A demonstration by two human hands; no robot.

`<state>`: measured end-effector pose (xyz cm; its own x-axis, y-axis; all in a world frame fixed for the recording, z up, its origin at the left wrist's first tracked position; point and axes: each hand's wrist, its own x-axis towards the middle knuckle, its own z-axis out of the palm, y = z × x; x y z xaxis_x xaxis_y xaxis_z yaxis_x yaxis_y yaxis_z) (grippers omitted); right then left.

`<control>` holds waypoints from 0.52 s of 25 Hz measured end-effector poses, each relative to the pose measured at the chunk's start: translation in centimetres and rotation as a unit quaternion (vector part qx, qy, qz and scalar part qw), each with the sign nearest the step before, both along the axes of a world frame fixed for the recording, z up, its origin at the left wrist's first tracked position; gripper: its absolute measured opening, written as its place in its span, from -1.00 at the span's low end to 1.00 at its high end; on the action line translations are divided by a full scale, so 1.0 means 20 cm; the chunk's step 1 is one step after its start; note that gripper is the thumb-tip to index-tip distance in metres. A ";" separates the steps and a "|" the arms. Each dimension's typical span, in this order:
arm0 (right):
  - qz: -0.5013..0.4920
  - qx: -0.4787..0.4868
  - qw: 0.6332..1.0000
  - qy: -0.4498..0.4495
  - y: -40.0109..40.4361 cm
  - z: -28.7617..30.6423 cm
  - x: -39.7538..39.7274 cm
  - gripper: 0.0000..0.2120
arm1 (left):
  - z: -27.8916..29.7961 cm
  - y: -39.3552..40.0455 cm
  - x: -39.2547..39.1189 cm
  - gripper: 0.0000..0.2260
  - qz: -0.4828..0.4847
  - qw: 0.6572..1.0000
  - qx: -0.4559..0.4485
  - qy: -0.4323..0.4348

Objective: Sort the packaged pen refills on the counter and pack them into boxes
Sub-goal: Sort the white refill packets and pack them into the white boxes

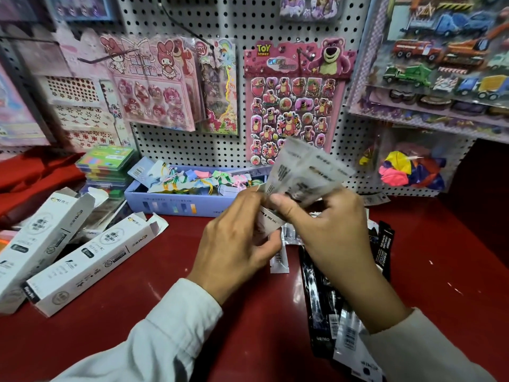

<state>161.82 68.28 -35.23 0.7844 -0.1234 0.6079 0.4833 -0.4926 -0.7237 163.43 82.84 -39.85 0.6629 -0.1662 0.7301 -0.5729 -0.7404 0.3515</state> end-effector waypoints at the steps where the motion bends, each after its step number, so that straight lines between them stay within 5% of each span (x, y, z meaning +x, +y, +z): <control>1: 0.013 -0.008 1.000 -0.007 0.00 0.01 -0.01 -0.82 | 0.00 -0.01 0.00 -0.61 -0.001 1.000 0.000 -0.002; 4: 0.054 0.036 0.996 -0.053 -0.04 0.03 -0.02 -0.86 | 0.00 -0.01 0.00 -0.59 0.001 1.000 -0.007 0.011; 8: 0.027 -0.130 0.991 -0.009 -0.06 0.01 0.01 -0.87 | -0.01 -0.01 -0.01 -0.59 0.010 1.000 -0.014 0.012; 13: -0.016 -0.137 0.988 -0.068 -0.06 0.05 -0.01 -0.90 | -0.01 -0.03 -0.01 -0.52 0.021 0.999 -0.042 0.010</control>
